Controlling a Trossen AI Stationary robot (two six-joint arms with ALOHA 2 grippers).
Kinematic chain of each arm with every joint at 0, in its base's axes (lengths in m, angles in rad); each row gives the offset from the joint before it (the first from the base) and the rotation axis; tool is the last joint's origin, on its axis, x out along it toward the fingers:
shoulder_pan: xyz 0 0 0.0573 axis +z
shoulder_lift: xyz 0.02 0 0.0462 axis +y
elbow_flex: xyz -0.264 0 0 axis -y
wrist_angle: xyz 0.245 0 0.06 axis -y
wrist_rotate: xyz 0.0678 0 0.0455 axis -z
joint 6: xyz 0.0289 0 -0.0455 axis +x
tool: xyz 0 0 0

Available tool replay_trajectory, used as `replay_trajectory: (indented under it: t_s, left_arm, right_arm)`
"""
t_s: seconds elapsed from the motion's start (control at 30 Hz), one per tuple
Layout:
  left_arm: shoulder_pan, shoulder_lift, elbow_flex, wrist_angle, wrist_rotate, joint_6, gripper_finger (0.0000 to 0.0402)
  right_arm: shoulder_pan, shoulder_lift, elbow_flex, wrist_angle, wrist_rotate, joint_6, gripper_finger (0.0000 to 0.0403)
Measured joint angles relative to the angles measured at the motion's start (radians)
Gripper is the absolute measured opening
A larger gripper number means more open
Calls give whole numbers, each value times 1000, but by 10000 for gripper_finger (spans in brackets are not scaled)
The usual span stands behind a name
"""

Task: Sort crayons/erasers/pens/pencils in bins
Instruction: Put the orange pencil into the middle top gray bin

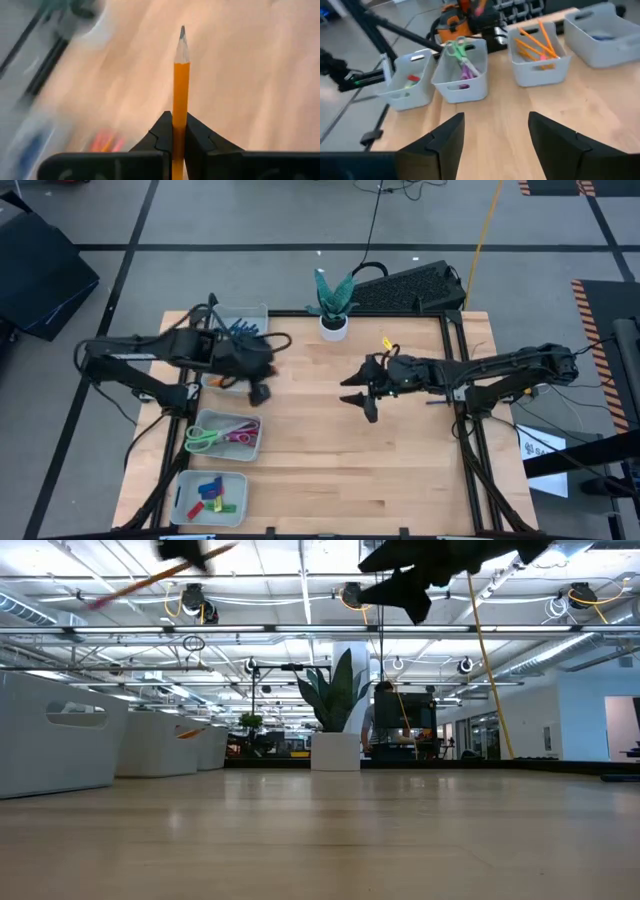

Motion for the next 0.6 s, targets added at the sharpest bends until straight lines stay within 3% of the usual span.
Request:
replay_trajectory:
  t_s: [0.1, 0.2, 0.37, 0.6]
  left_arm:
    - [38, -16, -12, -266, -28, -84, 19]
    - [115, -3, -66, -383, -30, -88, 19]
    - [246, 89, -168, -307, 18, 33, 19]
    - [344, 242, -292, -258, -9, 181, 25]
  right_arm:
    - [40, 0, 0, 5, 63, -63, 209]
    - [99, 1, 0, 5, 190, -177, 204]
    - [183, 19, 50, -24, 324, -252, 204]
    - [247, 108, 227, -406, 435, -271, 204]
